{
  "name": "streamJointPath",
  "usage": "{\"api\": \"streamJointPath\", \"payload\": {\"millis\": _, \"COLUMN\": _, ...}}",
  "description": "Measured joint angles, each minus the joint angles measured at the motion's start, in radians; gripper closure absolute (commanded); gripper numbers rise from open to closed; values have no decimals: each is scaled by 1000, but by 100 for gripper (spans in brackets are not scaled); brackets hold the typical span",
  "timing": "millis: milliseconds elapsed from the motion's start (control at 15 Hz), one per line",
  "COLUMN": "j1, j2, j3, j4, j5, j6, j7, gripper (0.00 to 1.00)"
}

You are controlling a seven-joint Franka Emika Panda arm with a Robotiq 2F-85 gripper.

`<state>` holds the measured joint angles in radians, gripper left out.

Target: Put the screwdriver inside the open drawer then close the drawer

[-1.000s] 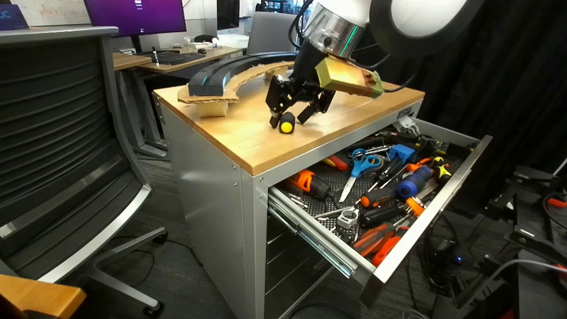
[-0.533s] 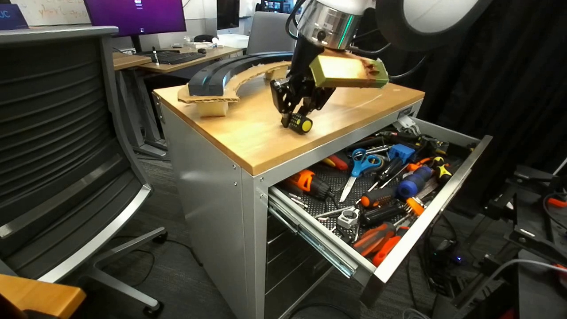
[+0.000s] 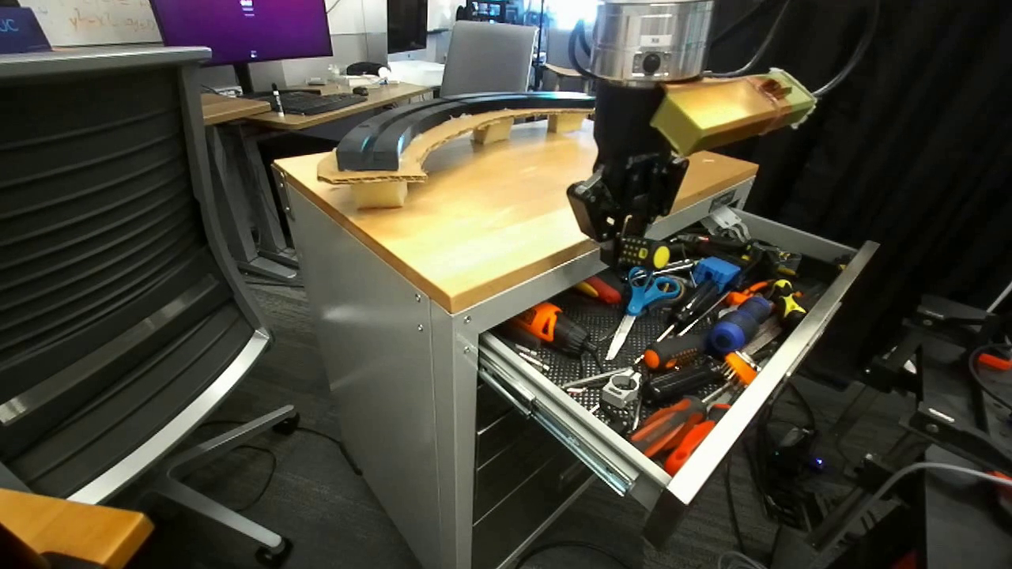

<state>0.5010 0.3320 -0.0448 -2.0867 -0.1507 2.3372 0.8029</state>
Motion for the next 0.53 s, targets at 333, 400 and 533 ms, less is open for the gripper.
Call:
{"api": "streamJointPath", "payload": {"millis": 333, "j1": -62, "j2": -22, "j3": 46, "j4": -92, "j5": -79, "j6": 45, "j7": 2, "gripper": 7}}
{"api": "streamJointPath", "payload": {"millis": 400, "j1": -76, "j2": -22, "j3": 54, "j4": -104, "j5": -79, "j6": 45, "j7": -2, "gripper": 1}}
{"api": "streamJointPath", "payload": {"millis": 533, "j1": -118, "j2": -27, "j3": 80, "j4": -139, "j5": -34, "j6": 37, "j7": -38, "gripper": 0}}
